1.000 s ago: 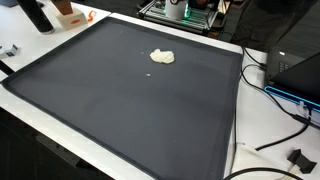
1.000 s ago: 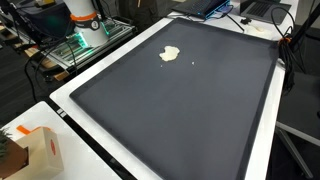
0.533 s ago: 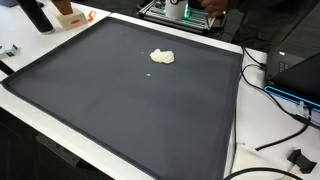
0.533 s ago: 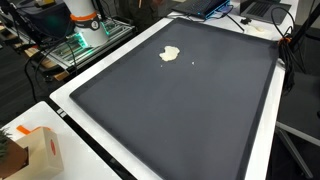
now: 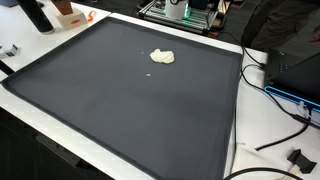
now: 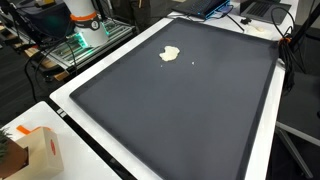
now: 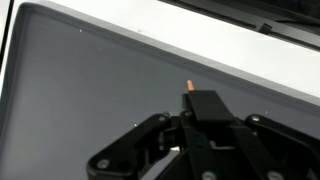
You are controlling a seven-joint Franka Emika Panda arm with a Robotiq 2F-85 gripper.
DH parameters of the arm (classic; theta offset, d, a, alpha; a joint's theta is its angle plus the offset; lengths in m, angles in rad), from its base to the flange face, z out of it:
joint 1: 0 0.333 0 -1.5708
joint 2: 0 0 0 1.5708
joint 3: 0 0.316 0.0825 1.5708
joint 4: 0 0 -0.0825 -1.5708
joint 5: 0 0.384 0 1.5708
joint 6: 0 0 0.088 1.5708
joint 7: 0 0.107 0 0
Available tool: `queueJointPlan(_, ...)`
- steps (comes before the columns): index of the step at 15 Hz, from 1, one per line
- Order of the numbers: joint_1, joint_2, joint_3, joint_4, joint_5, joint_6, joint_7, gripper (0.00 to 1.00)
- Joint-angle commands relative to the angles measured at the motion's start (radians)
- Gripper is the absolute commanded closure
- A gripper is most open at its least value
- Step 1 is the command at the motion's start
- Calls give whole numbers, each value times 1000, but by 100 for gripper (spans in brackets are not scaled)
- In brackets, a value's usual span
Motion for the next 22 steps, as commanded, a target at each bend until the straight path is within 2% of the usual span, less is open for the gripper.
queueJointPlan(1, 18, 3, -16, 1, -7, -2, 7, 88)
queueJointPlan(19, 18, 3, -16, 2, -7, -2, 7, 88)
queueJointPlan(20, 18, 3, -16, 2, -7, -2, 7, 97)
queueJointPlan(22, 12, 33, -43, 11, 11, 20, -31, 97)
